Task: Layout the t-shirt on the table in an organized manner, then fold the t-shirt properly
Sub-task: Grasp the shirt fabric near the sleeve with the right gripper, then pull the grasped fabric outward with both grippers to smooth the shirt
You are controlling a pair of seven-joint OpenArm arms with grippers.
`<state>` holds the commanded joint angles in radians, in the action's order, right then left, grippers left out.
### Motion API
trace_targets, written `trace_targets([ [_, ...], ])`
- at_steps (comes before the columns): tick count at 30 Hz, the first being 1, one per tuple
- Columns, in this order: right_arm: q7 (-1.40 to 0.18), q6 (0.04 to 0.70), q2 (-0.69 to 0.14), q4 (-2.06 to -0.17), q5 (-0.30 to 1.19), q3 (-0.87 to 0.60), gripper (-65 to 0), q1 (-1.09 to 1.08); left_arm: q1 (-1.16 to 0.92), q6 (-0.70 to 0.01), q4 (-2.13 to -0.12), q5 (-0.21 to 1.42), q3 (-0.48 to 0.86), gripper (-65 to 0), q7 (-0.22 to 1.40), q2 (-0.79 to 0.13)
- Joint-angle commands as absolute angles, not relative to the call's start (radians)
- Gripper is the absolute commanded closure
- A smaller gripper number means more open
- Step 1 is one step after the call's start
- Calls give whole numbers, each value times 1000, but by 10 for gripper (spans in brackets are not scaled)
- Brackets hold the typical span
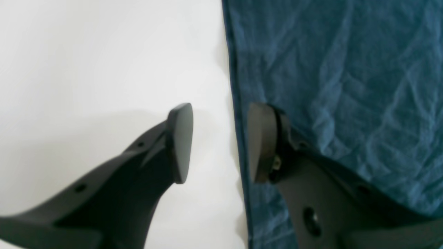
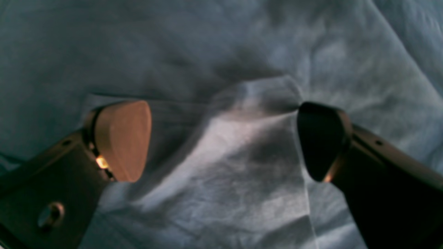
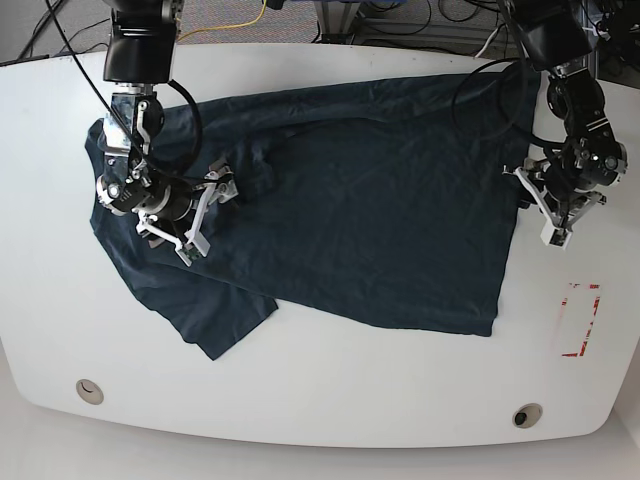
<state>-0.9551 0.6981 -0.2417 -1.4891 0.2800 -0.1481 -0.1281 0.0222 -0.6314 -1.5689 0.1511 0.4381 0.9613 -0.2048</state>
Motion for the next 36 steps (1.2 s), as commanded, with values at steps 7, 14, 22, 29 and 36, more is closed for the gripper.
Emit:
trace_targets([
  [7, -917, 698, -242, -1454, 280, -148, -450, -130, 22, -631, -1569, 151, 438, -237, 961, -197],
  [14, -915, 698, -242, -1442, 282, -148, -333, -134, 22, -631, -1569, 151, 438, -237, 961, -194],
  [22, -915, 698, -243, -1471, 280, -148, -78, -134, 21, -631, -1567, 151, 438, -237, 961, -193],
  [29, -929, 698, -245, -1524, 280, -150, 0, -127, 21, -631, -1567, 151, 437, -237, 961, -193],
  [36, -980, 698, -257, -1621, 280, -206, 0, -85, 21, -631, -1567, 151, 437, -237, 961, -193],
])
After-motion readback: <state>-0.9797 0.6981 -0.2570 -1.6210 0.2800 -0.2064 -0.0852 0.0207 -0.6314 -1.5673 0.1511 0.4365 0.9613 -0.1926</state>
